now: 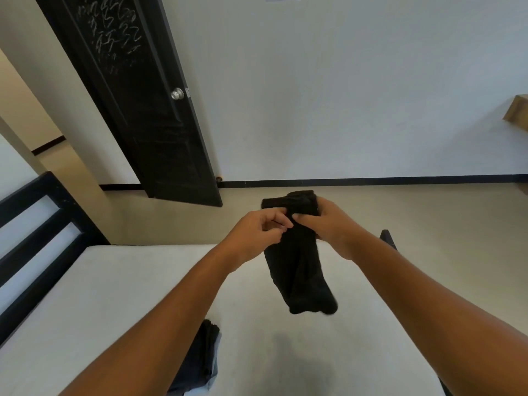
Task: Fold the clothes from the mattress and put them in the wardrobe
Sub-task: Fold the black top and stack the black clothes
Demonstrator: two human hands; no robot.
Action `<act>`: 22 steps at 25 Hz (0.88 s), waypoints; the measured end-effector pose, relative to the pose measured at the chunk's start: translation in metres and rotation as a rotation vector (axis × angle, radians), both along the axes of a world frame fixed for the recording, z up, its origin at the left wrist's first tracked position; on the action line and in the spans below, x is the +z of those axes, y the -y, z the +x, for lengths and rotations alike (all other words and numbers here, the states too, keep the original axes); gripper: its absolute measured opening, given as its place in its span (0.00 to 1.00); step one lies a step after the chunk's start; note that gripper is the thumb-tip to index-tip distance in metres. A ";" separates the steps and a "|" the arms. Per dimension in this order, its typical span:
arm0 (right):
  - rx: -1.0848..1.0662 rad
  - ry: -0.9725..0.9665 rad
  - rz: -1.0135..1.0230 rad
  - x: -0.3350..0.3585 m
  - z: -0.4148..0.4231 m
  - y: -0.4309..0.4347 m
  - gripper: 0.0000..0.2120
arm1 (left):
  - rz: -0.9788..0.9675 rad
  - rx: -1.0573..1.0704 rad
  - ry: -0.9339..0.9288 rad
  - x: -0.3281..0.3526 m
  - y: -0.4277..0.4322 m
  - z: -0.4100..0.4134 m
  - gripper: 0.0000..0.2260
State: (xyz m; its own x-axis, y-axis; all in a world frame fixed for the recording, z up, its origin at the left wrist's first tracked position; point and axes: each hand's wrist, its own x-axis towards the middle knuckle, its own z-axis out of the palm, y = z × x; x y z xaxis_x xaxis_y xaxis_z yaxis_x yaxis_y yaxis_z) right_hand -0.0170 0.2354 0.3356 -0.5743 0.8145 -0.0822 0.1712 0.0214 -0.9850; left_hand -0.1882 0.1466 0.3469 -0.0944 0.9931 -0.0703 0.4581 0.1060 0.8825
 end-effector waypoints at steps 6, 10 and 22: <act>0.116 -0.014 0.065 0.030 0.007 -0.001 0.12 | 0.137 0.125 -0.298 -0.017 -0.006 -0.021 0.36; 0.213 -0.032 0.092 0.040 0.024 -0.011 0.11 | 0.037 0.040 -0.187 -0.031 -0.005 -0.030 0.23; -0.017 -0.029 -0.033 0.006 0.049 -0.005 0.18 | 0.131 0.279 0.423 0.013 0.005 -0.033 0.17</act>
State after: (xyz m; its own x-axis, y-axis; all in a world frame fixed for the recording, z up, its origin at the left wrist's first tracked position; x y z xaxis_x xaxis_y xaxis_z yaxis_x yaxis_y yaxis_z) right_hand 0.0323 0.2404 0.3412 -0.5633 0.8210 -0.0928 0.1425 -0.0141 -0.9897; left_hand -0.2213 0.1417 0.3602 -0.3473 0.9371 -0.0365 0.0284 0.0494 0.9984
